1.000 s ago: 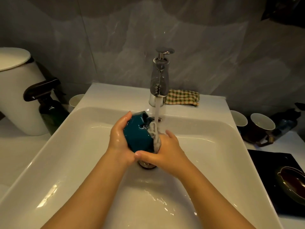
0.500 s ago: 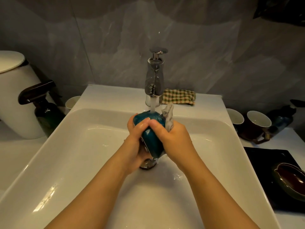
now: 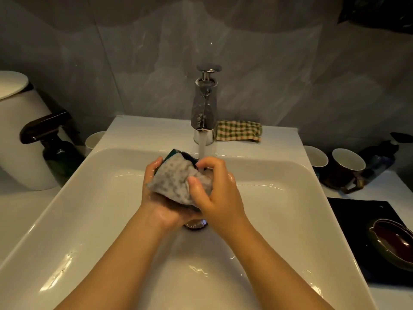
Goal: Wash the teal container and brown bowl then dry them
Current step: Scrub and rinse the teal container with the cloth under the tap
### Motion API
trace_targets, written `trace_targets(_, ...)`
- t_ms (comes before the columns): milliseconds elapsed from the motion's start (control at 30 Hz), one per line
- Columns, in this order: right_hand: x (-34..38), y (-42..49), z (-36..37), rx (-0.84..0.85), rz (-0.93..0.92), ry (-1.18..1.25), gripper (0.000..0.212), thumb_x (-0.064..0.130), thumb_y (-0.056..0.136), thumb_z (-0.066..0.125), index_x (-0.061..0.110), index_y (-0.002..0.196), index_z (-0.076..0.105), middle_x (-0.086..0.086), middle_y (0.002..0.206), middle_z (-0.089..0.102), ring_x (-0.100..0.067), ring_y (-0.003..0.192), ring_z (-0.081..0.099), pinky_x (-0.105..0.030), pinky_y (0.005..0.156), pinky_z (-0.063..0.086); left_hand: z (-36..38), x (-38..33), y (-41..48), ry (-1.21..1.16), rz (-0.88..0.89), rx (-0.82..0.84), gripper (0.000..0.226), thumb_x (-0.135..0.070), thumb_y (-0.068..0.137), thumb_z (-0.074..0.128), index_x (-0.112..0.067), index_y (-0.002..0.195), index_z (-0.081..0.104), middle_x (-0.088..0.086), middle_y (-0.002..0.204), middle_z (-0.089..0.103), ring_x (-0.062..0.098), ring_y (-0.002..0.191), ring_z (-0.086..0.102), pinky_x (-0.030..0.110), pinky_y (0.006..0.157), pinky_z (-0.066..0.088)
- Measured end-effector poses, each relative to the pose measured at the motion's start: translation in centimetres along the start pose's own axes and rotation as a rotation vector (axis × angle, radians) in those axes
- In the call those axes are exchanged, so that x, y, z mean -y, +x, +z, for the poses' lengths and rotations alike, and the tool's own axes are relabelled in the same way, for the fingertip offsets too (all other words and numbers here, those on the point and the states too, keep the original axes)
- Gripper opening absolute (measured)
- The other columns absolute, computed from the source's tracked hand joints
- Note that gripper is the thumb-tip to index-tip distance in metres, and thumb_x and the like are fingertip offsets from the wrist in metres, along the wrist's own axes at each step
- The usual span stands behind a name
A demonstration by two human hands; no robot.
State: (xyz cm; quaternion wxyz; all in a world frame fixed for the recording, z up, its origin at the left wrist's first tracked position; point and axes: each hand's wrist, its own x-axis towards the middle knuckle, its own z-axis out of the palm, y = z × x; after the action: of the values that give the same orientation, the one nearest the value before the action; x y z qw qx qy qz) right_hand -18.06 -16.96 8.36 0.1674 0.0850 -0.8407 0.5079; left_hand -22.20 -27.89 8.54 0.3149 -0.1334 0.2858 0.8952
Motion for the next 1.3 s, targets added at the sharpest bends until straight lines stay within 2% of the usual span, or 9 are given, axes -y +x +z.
trace_targets(133,-0.2,0.3,0.3,-0.146,0.065,-0.001,0.028,0.049,0.082,0.034,0.025,0.070,0.041,0.006,0.063,0.049,-0.008,0.063,0.050,-0.032,0.056,0.038,0.9,0.7,-0.5,0.062,0.061,0.118,0.052,-0.053,0.080,0.042,-0.016,0.056,0.069,0.001,0.057,0.064,0.015,0.052,0.064,0.027,0.059,0.053)
trace_targets(200,-0.1,0.6,0.3,-0.240,0.150,0.053,0.031,0.036,0.092,0.039,0.027,0.063,0.040,0.010,0.058,0.045,-0.005,0.057,0.046,-0.027,0.052,0.036,1.1,1.4,-0.3,0.138,0.158,0.111,0.033,-0.043,0.077,0.057,-0.017,0.091,0.071,0.004,0.078,0.068,0.018,0.068,0.068,0.034,0.063,0.055)
trace_targets(267,-0.1,0.6,0.2,-0.254,0.188,0.076,0.032,0.030,0.096,0.041,0.020,0.067,0.047,0.010,0.061,0.049,-0.006,0.058,0.047,-0.029,0.054,0.041,0.9,1.5,0.1,0.233,0.218,0.064,0.054,-0.028,0.068,0.068,-0.019,0.121,0.056,0.007,0.096,0.067,0.021,0.082,0.069,0.039,0.066,0.056)
trace_targets(433,0.5,0.4,-0.5,-0.099,0.220,0.225,0.030,0.032,0.096,0.043,0.011,0.082,0.060,0.000,0.077,0.061,-0.006,0.070,0.056,-0.020,0.059,0.047,0.4,1.4,0.1,0.194,0.070,0.030,0.045,-0.052,0.076,0.048,-0.016,0.092,0.071,0.010,0.087,0.071,0.026,0.079,0.066,0.042,0.079,0.050)
trace_targets(667,-0.8,1.6,-3.0,-0.540,0.427,0.358,0.013,0.029,0.094,0.050,0.029,0.082,0.046,0.006,0.084,0.054,-0.009,0.080,0.055,-0.026,0.072,0.051,0.1,1.5,0.3,0.052,-0.057,-0.057,0.067,-0.072,0.077,0.040,-0.019,0.110,0.065,0.023,0.113,0.062,0.045,0.101,0.055,0.054,0.080,0.047)
trace_targets(800,0.3,0.9,-2.9,-0.016,0.344,0.368,0.017,0.019,0.092,0.054,0.023,0.079,0.063,0.008,0.069,0.062,-0.006,0.066,0.059,-0.015,0.054,0.049,-0.1,1.2,0.4,0.115,-0.021,-0.019,0.055,-0.060,0.082,0.043,-0.015,0.097,0.070,0.017,0.091,0.071,0.036,0.087,0.061,0.049,0.081,0.048)
trace_targets(900,0.5,0.4,-1.4,0.327,0.369,0.292,0.018,0.031,0.087,0.049,0.038,0.078,0.062,0.014,0.086,0.060,-0.007,0.087,0.057,-0.027,0.079,0.053,-0.7,0.8,0.3,0.149,0.010,-0.061,0.048,-0.055,0.082,0.047,-0.013,0.092,0.068,0.015,0.079,0.070,0.031,0.080,0.062,0.042,0.070,0.050)
trace_targets(1100,-0.5,-0.1,-0.9,0.467,0.176,-0.092,0.052,0.065,0.079,0.030,0.032,0.114,0.049,0.006,0.120,0.053,-0.017,0.116,0.043,-0.043,0.097,0.043,-0.7,0.8,0.4,0.274,-0.047,-0.086,0.044,-0.052,0.073,0.054,-0.014,0.088,0.070,0.012,0.079,0.068,0.028,0.075,0.062,0.043,0.079,0.048)
trace_targets(1300,0.1,-0.2,-0.8,0.276,0.213,-0.217,0.045,0.056,0.084,0.052,0.023,0.111,0.039,0.005,0.105,0.061,-0.016,0.093,0.060,-0.036,0.076,0.055,-0.7,0.7,0.7,0.208,0.084,-0.172,0.039,-0.047,0.083,0.051,-0.013,0.079,0.069,0.009,0.067,0.068,0.024,0.060,0.064,0.035,0.065,0.050)
